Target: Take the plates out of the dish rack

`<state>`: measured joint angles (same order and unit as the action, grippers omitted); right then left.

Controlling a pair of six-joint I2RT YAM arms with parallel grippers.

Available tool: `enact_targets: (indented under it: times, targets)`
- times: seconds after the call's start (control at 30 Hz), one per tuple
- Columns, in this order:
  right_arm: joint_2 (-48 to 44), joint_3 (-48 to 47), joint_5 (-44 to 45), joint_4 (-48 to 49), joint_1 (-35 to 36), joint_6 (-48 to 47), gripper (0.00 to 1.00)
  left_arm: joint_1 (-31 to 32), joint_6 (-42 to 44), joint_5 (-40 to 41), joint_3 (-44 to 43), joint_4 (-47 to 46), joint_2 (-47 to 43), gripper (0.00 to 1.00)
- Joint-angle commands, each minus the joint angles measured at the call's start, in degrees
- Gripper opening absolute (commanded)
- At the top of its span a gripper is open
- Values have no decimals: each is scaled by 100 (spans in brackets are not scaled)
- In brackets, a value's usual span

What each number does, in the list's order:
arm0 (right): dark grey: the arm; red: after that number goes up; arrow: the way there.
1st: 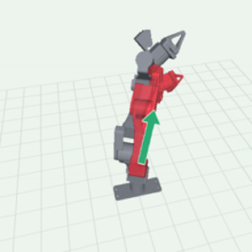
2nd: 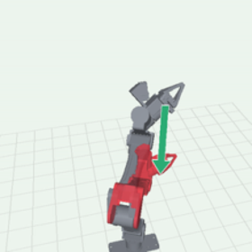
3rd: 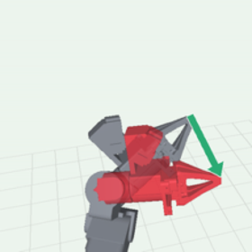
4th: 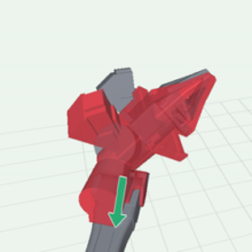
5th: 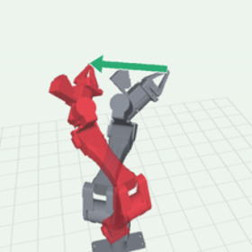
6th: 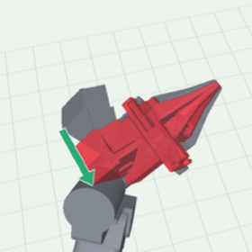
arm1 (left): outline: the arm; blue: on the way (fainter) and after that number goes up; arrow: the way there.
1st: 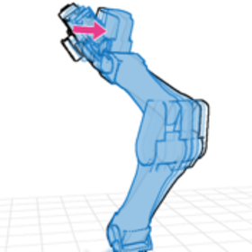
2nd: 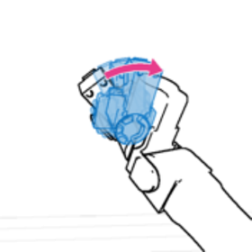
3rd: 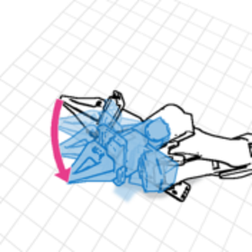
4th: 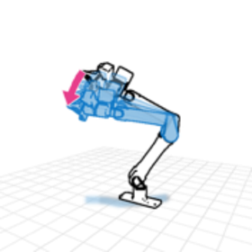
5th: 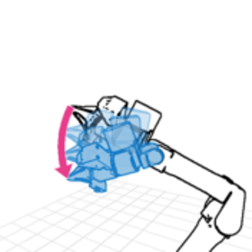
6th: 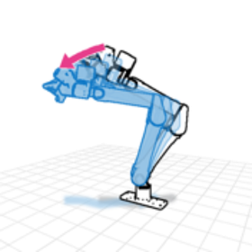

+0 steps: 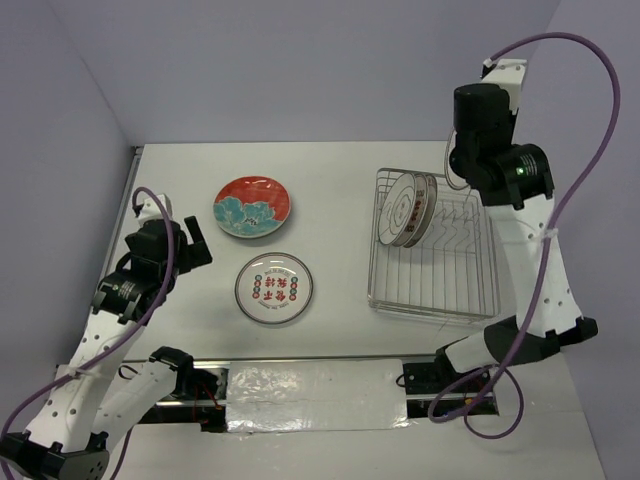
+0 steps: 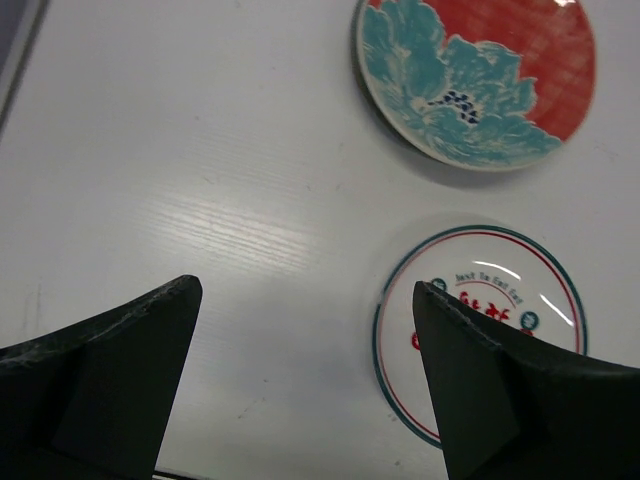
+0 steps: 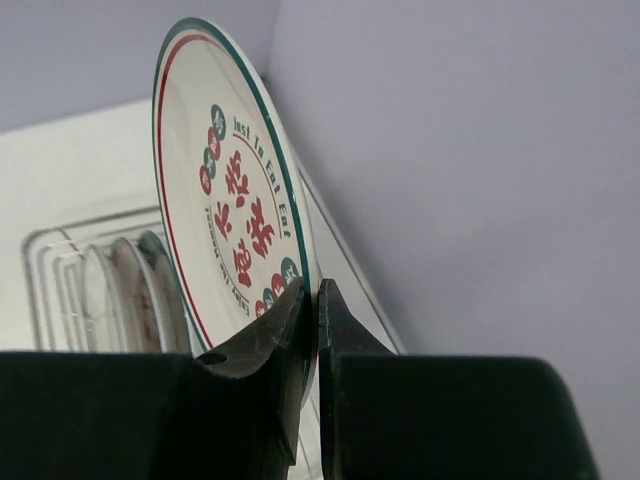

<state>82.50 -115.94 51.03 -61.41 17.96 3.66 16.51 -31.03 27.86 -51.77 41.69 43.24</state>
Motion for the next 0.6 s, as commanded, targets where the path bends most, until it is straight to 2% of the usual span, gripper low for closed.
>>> enact_targets:
  times: [0.0,0.03,0.07,0.1,0.13,0.17,0.2,0.23,0.27,0.33,0.37,0.47,0.57]
  targets:
    - [-478,-517,436,-101,523,-94,1,-25,368,-1024,-149,-572,-105,100]
    - [-654,-456,-148,-4,638,19,1,-25,526,-1489,-202,-705,-149,100]
    - [-874,-116,-676,389,778,55,1,-25,588,-2642,-246,-863,-184,99]
    - [-1389,174,-1247,688,797,238,0,-25,624,-3289,-359,-1186,-211,100]
    - [-1664,542,-2532,987,815,371,0,-25,607,-3896,-421,-1372,-211,100]
    - [-1945,1408,-3241,1747,806,468,0,-25,554,-4981,-474,-1583,-211,99]
    - [-2200,1834,-3935,2155,806,704,0,-25,380,-5409,-527,-2029,-211,99]
    - [-2577,2264,-5265,2507,806,819,0,-25,282,-5753,-536,-2251,-220,100]
    - [-2694,3000,-5887,3172,823,942,0,-25,159,-6148,-527,-2462,-229,100]
    - [-2896,3880,-6838,3800,832,1443,0,-17,-52,-6301,-536,-2814,-211,100]
    - [-2923,4147,-7487,4421,867,1610,0,-17,-87,-6284,-562,-2807,-133,99]
    - [-2915,4790,-7931,5214,1130,2085,0,-17,-62,-6231,-685,-2711,60,99]
    - [-2801,5019,-7854,5577,1508,2279,0,-8,-97,-6292,-624,-2806,175,98]
